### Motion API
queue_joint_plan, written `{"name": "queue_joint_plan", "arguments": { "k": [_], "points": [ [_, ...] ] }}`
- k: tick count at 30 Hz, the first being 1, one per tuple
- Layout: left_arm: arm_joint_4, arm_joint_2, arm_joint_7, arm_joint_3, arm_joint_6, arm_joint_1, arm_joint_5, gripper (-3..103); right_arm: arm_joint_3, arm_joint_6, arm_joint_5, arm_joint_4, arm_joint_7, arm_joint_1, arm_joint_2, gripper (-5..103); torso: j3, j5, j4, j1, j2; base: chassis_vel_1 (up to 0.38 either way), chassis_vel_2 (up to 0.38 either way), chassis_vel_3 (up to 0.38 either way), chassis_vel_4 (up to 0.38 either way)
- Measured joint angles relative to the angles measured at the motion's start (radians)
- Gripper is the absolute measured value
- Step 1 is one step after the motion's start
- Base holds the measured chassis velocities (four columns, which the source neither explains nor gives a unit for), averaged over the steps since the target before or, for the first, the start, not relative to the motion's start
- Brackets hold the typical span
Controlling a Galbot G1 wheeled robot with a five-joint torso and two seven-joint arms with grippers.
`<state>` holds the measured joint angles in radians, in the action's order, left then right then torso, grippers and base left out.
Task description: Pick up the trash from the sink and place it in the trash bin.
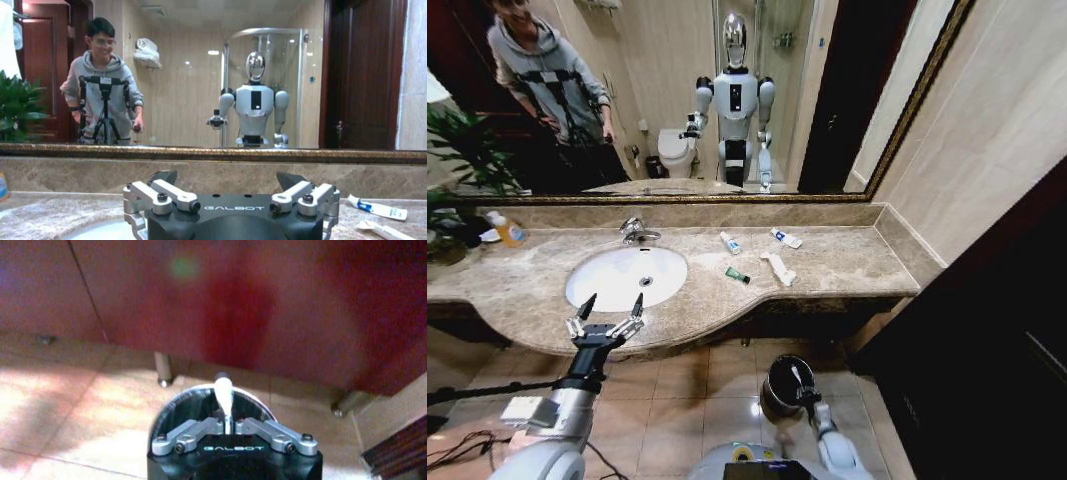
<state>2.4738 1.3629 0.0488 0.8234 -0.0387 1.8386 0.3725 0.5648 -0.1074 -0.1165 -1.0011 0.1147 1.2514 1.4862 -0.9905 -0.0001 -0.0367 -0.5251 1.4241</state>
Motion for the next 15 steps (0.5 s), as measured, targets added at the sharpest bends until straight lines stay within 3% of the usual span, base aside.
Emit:
{"name": "queue_joint_plan", "arguments": {
  "k": [9,11,13,15],
  "points": [
    [0.000,0.000,0.000,0.000,0.000,0.000,0.000,100,0.023,-0.016,-0.013,0.218,0.024,-0.153,-0.008,1,0.000,0.0001,0.0000,0.000,0.000,0.000,0.000,0.000,0.000],
    [0.000,0.000,0.000,0.000,0.000,0.000,0.000,100,0.028,-0.017,-0.020,0.266,0.039,-0.183,-0.012,10,0.000,0.0004,-0.0001,0.000,0.000,0.000,0.000,0.000,0.000],
    [0.000,0.000,0.000,0.000,0.000,0.000,0.000,100,0.028,-0.017,-0.020,0.274,0.040,-0.187,-0.015,10,0.000,0.0003,-0.0002,0.000,0.000,0.000,0.000,0.000,0.000],
    [0.000,0.000,0.000,0.000,0.000,0.000,0.000,100,0.027,-0.022,-0.018,0.291,0.040,-0.189,-0.024,27,0.000,0.0000,0.0000,0.000,0.000,0.000,0.000,0.000,0.000]
  ]
}}
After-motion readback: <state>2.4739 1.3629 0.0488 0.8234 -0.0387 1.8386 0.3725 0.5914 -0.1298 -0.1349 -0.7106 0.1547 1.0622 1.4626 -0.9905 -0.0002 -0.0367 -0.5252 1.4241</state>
